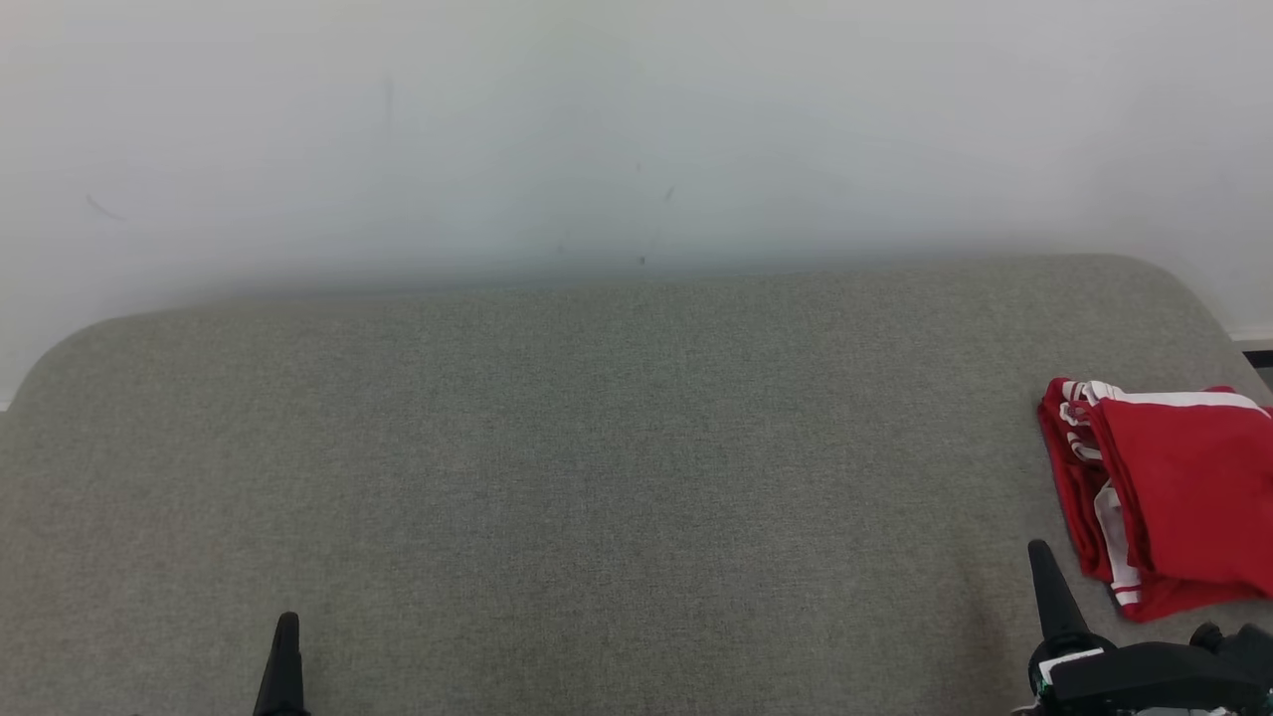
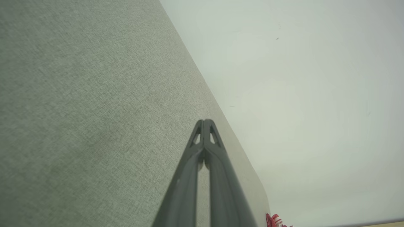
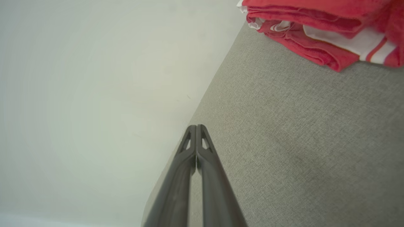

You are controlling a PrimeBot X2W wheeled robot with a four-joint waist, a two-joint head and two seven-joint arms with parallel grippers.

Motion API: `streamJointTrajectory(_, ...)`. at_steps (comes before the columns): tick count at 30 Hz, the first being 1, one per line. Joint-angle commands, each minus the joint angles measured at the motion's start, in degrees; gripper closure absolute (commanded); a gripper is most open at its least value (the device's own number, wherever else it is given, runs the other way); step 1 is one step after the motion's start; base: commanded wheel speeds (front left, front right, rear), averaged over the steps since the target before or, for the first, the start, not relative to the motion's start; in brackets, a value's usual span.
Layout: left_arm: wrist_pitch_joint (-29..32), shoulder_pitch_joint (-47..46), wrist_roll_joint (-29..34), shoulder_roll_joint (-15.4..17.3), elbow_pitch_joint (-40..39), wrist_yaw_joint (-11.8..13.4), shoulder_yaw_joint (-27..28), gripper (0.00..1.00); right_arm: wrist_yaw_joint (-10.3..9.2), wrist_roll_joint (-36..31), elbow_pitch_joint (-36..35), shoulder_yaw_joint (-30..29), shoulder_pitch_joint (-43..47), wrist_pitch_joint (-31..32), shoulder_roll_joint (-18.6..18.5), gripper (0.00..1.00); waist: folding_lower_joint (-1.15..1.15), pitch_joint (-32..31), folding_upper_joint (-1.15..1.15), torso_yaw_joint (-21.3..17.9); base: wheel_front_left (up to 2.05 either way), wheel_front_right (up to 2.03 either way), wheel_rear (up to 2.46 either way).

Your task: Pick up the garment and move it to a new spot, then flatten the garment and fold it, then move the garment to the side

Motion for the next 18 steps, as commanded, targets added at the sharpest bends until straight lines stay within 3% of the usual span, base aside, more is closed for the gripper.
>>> streamJointTrajectory(1,0.43,-1.67,-2.05,0.43,-0.39,-0.18,0.15,1.0,0.03,1.79,-0.69,-0.38,-1.15,0.32,0.11,1.0,0.0,0.07,0.0,0.07,0.0,0.0,0.0)
streamJointTrajectory(18,2.92,-3.38,-11.54,0.49,-0.21,-0.34,0.51,1.0,0.03,11.23,-1.31,-1.6,-2.07,2.5,0.62,1.0,0.0,0.78,0.0,0.65,0.0,0.0,0.0)
